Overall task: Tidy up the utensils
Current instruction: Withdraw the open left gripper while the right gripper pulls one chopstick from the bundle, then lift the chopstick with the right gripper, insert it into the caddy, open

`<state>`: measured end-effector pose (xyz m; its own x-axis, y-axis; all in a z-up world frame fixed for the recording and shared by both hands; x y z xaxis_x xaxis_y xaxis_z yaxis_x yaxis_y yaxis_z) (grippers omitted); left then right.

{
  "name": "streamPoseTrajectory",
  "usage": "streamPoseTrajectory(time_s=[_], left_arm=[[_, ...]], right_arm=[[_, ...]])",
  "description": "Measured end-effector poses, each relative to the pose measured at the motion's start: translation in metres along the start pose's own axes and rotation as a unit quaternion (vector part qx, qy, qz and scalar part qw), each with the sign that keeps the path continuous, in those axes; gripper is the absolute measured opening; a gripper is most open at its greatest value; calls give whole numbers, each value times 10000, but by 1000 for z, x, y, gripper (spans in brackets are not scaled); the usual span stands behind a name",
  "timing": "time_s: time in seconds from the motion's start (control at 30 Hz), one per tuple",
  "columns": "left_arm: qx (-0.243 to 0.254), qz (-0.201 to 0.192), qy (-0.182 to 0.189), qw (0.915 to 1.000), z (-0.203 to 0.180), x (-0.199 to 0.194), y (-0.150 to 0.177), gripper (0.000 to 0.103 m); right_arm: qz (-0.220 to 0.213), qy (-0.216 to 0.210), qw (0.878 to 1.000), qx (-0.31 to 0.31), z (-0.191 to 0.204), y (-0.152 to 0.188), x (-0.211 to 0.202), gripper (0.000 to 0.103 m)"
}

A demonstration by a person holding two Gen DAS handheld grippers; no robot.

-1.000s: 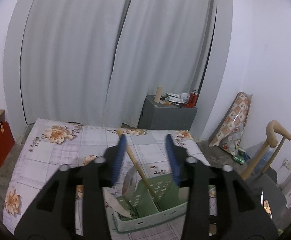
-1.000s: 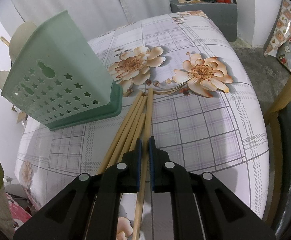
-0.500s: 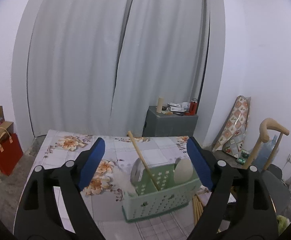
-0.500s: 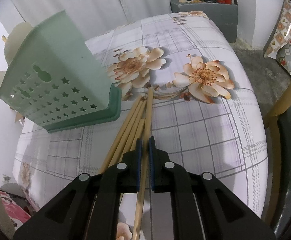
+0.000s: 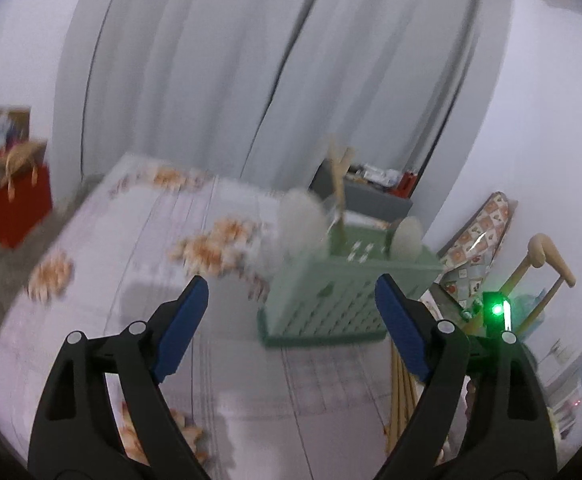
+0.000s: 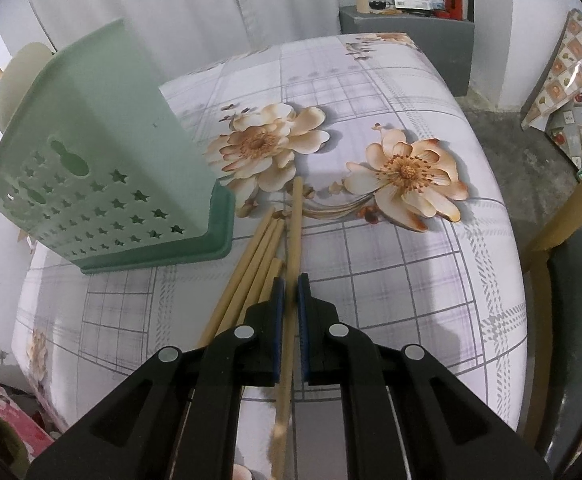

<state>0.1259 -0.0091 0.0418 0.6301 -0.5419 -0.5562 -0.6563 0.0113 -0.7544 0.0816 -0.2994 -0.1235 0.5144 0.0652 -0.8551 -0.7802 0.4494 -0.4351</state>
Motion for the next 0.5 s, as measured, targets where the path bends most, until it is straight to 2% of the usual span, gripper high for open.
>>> streamPoseTrajectory(time_s=[0.13, 0.27, 0.5], left_arm=[[-160, 174, -169, 9996, 19, 7, 14, 81], [-261, 241, -220, 9991, 30, 9, 17, 81], [-431, 271, -83, 9987, 32, 12, 16, 81]], right_arm=[[-16, -111, 9998, 137, -4, -1, -4, 7], [-223, -179, 9994, 194, -6, -5, -21, 6], [-614, -192, 9979, 118, -2, -13, -55, 6]])
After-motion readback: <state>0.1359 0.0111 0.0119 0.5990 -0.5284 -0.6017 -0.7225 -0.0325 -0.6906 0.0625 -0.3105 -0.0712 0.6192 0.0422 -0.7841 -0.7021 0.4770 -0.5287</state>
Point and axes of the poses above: each gripper's, at about its wrist camera, not at the fingertips, and x roughly the way its jaws point, z to its left, y to its underside, the point moved 9 cm from there along x, roughly the way its jaws point, and after that the axes turned 7 degrees about z, right-handed, at the moved point
